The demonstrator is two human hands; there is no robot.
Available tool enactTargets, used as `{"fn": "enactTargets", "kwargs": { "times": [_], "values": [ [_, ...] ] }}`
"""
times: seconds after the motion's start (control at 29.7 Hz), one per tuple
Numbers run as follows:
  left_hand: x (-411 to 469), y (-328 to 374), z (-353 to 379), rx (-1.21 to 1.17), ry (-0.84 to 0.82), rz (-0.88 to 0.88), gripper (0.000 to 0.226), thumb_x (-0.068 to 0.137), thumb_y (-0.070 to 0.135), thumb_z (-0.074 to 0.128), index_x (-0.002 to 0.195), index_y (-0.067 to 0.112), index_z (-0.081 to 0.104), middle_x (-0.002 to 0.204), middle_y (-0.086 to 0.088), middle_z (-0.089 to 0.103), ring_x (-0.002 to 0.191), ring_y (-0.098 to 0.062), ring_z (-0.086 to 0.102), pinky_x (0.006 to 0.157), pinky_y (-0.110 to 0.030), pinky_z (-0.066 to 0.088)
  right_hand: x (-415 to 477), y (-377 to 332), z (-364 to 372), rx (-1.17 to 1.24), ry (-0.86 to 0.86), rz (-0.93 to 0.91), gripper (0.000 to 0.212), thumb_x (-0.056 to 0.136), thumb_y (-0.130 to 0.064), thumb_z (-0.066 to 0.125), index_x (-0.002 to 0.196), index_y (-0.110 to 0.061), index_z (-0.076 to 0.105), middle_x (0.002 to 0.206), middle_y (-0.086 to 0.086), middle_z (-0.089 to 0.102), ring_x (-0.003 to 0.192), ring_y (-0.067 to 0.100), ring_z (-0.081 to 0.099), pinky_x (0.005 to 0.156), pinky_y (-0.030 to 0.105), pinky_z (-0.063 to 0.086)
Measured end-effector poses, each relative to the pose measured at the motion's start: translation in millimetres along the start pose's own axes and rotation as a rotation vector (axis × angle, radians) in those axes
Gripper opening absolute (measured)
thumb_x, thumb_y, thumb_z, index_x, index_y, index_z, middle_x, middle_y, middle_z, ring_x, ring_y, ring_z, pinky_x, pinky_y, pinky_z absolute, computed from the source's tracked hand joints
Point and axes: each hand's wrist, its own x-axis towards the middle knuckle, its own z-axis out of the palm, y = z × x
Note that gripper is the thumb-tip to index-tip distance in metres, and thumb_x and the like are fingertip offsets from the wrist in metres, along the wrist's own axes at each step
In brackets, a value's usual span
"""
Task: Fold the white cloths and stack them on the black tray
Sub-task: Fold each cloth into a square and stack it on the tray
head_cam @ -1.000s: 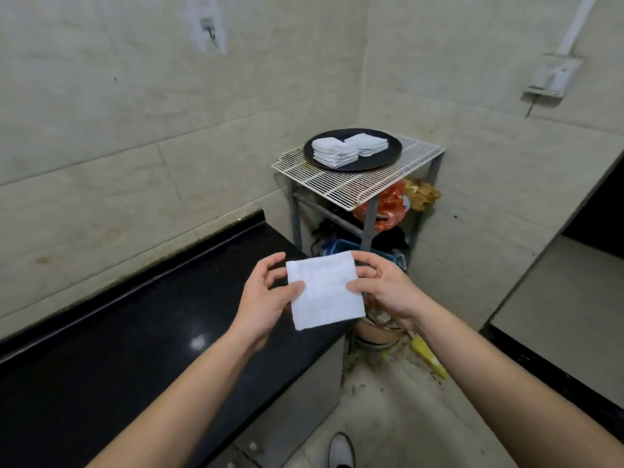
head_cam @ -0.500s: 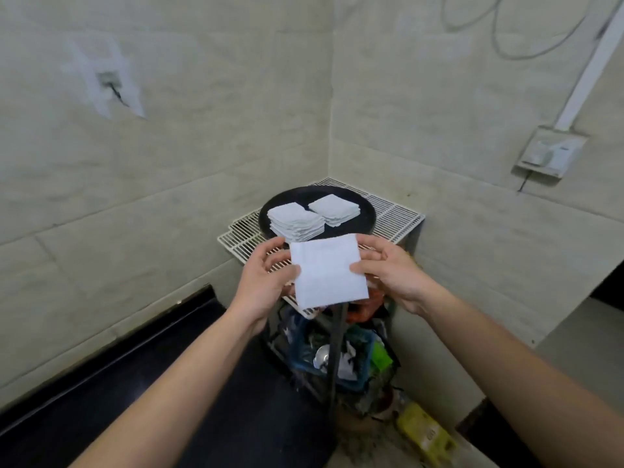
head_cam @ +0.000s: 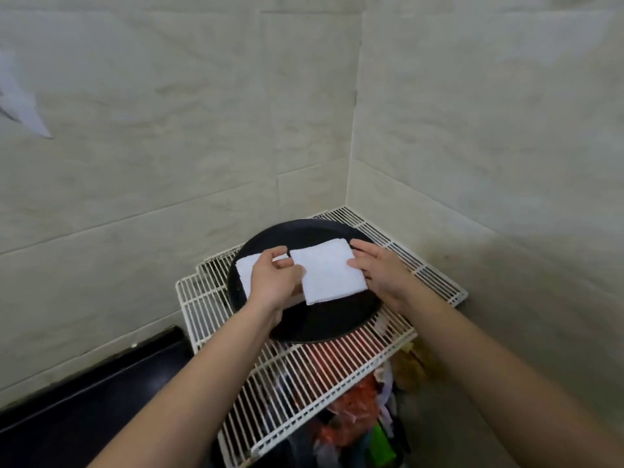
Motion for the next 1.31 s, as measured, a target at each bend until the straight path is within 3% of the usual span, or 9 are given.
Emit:
{"fn": "enactTargets", "kwargs": {
  "times": [0.13, 0.27, 0.4, 0.64, 0.81, 0.91, 1.04, 1.18, 1.31],
  "values": [
    [53.2, -5.8, 47.0, 0.037, 0.131, -0.013, 0.048, 0.080, -0.007, 0.065, 0.123, 0.011, 0.054, 0.101, -0.006, 0.064, 0.088, -0.025, 0.067, 0.081, -0.052, 0.058, 69.5, -5.2, -31.0, 0.007, -0.031, 0.019, 0.050, 0.094, 0.006, 0.054, 0.142, -0.006, 0.047, 0.132, 0.010, 0.062, 0.111, 0.022, 0.064, 0.083, 0.029, 0.053],
    [86.6, -14.2, 63.1, 0.123, 0.234, -0.031, 0.045, 0.078, -0.001, 0.065, 0.119, 0.017, 0.054, 0.107, -0.005, 0.064, 0.090, -0.026, 0.066, 0.082, -0.043, 0.059, 113.2, -5.8, -44.0, -0.068, -0.099, 0.056, 0.053, 0.093, 0.007, 0.054, 0.143, -0.008, 0.048, 0.135, 0.007, 0.062, 0.114, 0.021, 0.063, 0.082, 0.027, 0.053],
    [102.9, -24.0, 64.5, 0.188, 0.297, -0.045, 0.052, 0.076, 0.000, 0.065, 0.124, 0.015, 0.054, 0.106, -0.004, 0.065, 0.098, -0.027, 0.066, 0.086, -0.048, 0.058, 137.3, -1.7, -45.3, -0.129, -0.153, 0.075, 0.055, 0.091, 0.004, 0.058, 0.142, -0.013, 0.050, 0.133, 0.003, 0.063, 0.111, 0.016, 0.063, 0.082, 0.027, 0.052],
    [101.8, -30.6, 64.7, 0.285, 0.296, -0.036, 0.058, 0.072, 0.001, 0.062, 0.128, 0.012, 0.053, 0.098, -0.002, 0.065, 0.095, -0.028, 0.067, 0.083, -0.051, 0.058, 146.8, 10.2, -50.8, -0.245, -0.204, 0.057, 0.057, 0.088, 0.001, 0.060, 0.140, -0.017, 0.053, 0.131, 0.002, 0.064, 0.116, 0.017, 0.062, 0.100, 0.038, 0.051],
    [94.4, -27.5, 66.7, 0.369, 0.287, -0.007, 0.054, 0.078, -0.003, 0.060, 0.129, 0.012, 0.053, 0.099, 0.003, 0.065, 0.099, -0.026, 0.065, 0.089, -0.048, 0.056, 142.2, 9.3, -53.6, -0.216, -0.221, 0.048, 0.057, 0.086, 0.004, 0.060, 0.139, -0.018, 0.053, 0.127, 0.003, 0.065, 0.112, 0.018, 0.064, 0.083, 0.029, 0.052],
    [91.8, -25.1, 67.3, 0.404, 0.280, 0.007, 0.056, 0.079, -0.002, 0.061, 0.132, 0.011, 0.051, 0.104, 0.001, 0.064, 0.101, -0.025, 0.064, 0.090, -0.048, 0.055, 140.7, 9.0, -55.2, -0.238, -0.221, 0.031, 0.057, 0.086, 0.003, 0.062, 0.138, -0.019, 0.054, 0.126, 0.003, 0.065, 0.111, 0.017, 0.064, 0.083, 0.030, 0.053],
    [78.5, -19.9, 68.8, 0.656, 0.238, 0.125, 0.055, 0.087, 0.007, 0.062, 0.139, 0.008, 0.045, 0.107, 0.004, 0.060, 0.109, -0.024, 0.058, 0.095, -0.032, 0.047, 137.0, 11.1, -60.0, -0.502, -0.192, -0.124, 0.051, 0.089, -0.011, 0.067, 0.138, -0.020, 0.055, 0.126, -0.001, 0.064, 0.111, 0.015, 0.063, 0.098, 0.036, 0.051],
    [63.7, -18.4, 68.3, 1.055, 0.142, 0.521, 0.055, 0.096, 0.016, 0.053, 0.147, 0.009, 0.035, 0.150, -0.009, 0.041, 0.139, -0.023, 0.037, 0.112, -0.035, 0.031, 128.4, 7.0, -67.2, -0.841, -0.201, -0.484, 0.043, 0.098, -0.027, 0.057, 0.141, -0.024, 0.052, 0.134, -0.010, 0.055, 0.117, 0.008, 0.056, 0.102, 0.031, 0.046],
    [58.8, -30.5, 63.2, 1.398, -0.105, 0.338, 0.054, 0.104, 0.026, 0.029, 0.154, 0.013, 0.014, 0.160, -0.005, 0.024, 0.147, -0.021, 0.019, 0.119, -0.054, 0.005, 120.7, 20.6, -66.9, -1.190, -0.379, -0.579, 0.049, 0.104, -0.035, 0.043, 0.151, -0.022, 0.039, 0.156, -0.002, 0.038, 0.142, 0.017, 0.034, 0.117, 0.035, 0.030]
  ]
}}
